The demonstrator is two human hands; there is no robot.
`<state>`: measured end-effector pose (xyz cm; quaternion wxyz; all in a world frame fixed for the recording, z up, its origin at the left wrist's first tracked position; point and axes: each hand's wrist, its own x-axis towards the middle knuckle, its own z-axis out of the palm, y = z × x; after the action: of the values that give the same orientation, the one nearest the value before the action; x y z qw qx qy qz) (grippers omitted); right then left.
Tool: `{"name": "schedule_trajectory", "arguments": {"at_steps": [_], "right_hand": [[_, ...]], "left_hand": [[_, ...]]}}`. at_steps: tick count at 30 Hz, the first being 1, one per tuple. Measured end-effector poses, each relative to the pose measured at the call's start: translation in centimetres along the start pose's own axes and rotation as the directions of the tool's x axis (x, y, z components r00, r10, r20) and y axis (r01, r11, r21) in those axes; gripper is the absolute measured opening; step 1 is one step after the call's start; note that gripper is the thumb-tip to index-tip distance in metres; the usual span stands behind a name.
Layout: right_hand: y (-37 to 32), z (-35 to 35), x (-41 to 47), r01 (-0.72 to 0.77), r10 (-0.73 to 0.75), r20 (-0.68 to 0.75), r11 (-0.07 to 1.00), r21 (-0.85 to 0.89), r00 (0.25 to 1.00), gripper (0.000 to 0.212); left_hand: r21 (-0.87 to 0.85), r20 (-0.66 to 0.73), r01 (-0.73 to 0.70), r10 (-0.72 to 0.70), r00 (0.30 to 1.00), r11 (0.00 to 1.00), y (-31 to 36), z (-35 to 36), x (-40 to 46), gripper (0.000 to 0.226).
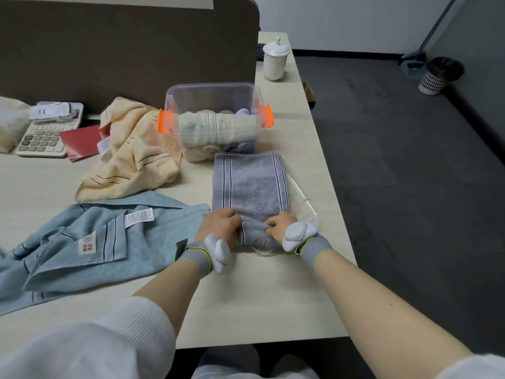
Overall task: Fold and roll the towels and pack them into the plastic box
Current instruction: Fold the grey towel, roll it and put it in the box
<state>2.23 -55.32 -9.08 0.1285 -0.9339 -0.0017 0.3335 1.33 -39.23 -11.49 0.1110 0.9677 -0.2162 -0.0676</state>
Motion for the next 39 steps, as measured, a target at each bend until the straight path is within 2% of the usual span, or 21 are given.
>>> {"name": "schedule_trajectory", "arguments": {"at_steps": [2, 4, 5, 7, 9, 10, 11, 13, 14, 16, 18, 22, 23, 26, 28, 31, 33, 35, 37, 39], "right_hand": [[-0.1, 0.2, 0.3, -0.024, 0.026, -0.036, 0.999, 0.048, 0.999, 0.029], [0.2, 0.4, 0.5, -0.043, 0.053, -0.104, 0.995, 0.092, 0.993, 0.009], [0.3, 0.5, 0.5, -0.035, 0.047, -0.15, 0.996, 0.079, 0.988, 0.01], [0.2, 1.0, 0.1, 0.016, -0.04, -0.299, 0.997, -0.081, 0.953, 0.013], [-0.2, 1.7, -0.4, 0.033, -0.201, -0.521, 0.949, -0.313, 0.83, 0.022], [-0.5, 1.8, -0.7, 0.037, -0.236, -0.565, 0.939, -0.341, 0.791, 0.023], [-0.8, 1.9, -1.0, 0.066, -0.241, -0.523, 0.941, -0.33, 0.817, 0.024], [-0.9, 2.3, -0.7, 0.124, -0.225, -0.321, 0.943, -0.308, 0.92, 0.032], [-1.1, 2.2, -0.8, 0.138, -0.233, -0.266, 0.933, -0.331, 0.935, 0.034], [-1.0, 1.9, -0.3, 0.166, -0.262, -0.231, 0.915, -0.367, 0.937, 0.035], [-1.1, 1.2, 0.5, 0.171, -0.252, -0.205, 0.924, -0.343, 0.946, 0.035], [-1.8, -0.6, 1.8, 0.145, -0.198, -0.181, 0.952, -0.27, 0.963, 0.034], [-1.8, -1.0, 2.1, 0.148, -0.192, -0.159, 0.956, -0.253, 0.968, 0.033], [-1.8, -2.0, 3.1, 0.175, -0.194, -0.066, 0.959, -0.225, 0.979, 0.03], [-1.8, -2.6, 3.7, 0.203, -0.212, -0.019, 0.956, -0.213, 0.977, 0.029], [-1.2, -2.7, 4.4, 0.213, -0.22, -0.031, 0.966, -0.147, 0.975, 0.027], [-0.6, -2.4, 4.2, 0.247, -0.263, -0.126, 0.96, -0.132, 0.956, 0.029], [-0.1, -1.5, 3.7, 0.337, -0.395, -0.309, 0.914, -0.225, 0.865, 0.033], [0.1, -0.8, 3.3, 0.355, -0.458, -0.31, 0.873, -0.335, 0.833, 0.037], [0.0, -0.6, 3.3, 0.356, -0.485, -0.258, 0.836, -0.419, 0.836, 0.034]], "left_hand": [[0.056, -0.027, -0.041, 0.042, 0.999, 0.998, 0.2, 0.1, -0.5, 0.018], [0.089, 0.048, 0.015, -0.019, 0.999, 0.996, 0.9, 0.3, -1.1, 0.031], [0.141, 0.096, 0.029, -0.043, 0.994, 0.99, 0.8, 0.7, -1.2, 0.033], [0.201, 0.126, 0.054, -0.08, 0.989, 0.978, 0.5, 1.1, -0.9, 0.031], [0.225, 0.149, 0.053, -0.088, 0.985, 0.973, 0.5, 0.6, -0.3, 0.03], [0.222, 0.169, 0.054, -0.093, 0.981, 0.974, 0.5, 0.4, 0.1, 0.03], [0.206, 0.197, 0.072, -0.113, 0.974, 0.976, 0.6, 0.1, 0.4, 0.029], [0.141, 0.226, 0.135, -0.164, 0.96, 0.981, 0.4, -0.1, 1.0, 0.028], [0.104, 0.242, 0.178, -0.198, 0.95, 0.979, 0.3, -0.3, 1.2, 0.027], [0.042, 0.263, 0.246, -0.248, 0.933, 0.968, 0.2, -0.9, 1.8, 0.025], [0.064, 0.241, 0.249, -0.257, 0.936, 0.966, 0.3, -1.2, 2.5, 0.024], [0.106, 0.022, 0.216, -0.219, 0.975, 0.971, 0.9, -0.9, 2.0, 0.041], [0.123, 0.017, 0.197, -0.201, 0.979, 0.972, 0.9, -0.8, 1.6, 0.049], [0.224, 0.135, 0.223, -0.257, 0.957, 0.949, 0.8, -0.3, 1.5, 0.057], [0.249, 0.166, 0.266, -0.311, 0.936, 0.931, 0.9, -0.4, 2.4, 0.048], [0.248, 0.199, 0.29, -0.341, 0.919, 0.925, 1.0, -0.3, 3.8, 0.033], [0.223, 0.257, 0.303, -0.356, 0.898, 0.927, 0.8, -0.7, 4.7, 0.033], [0.191, 0.292, 0.322, -0.367, 0.883, 0.927, 0.5, -1.2, 5.2, 0.033], [0.171, 0.322, 0.365, -0.402, 0.857, 0.915, 0.0, -1.3, 5.7, 0.027], [0.18, 0.359, 0.386, -0.426, 0.83, 0.905, -0.3, -1.2, 6.1, 0.025]]}}
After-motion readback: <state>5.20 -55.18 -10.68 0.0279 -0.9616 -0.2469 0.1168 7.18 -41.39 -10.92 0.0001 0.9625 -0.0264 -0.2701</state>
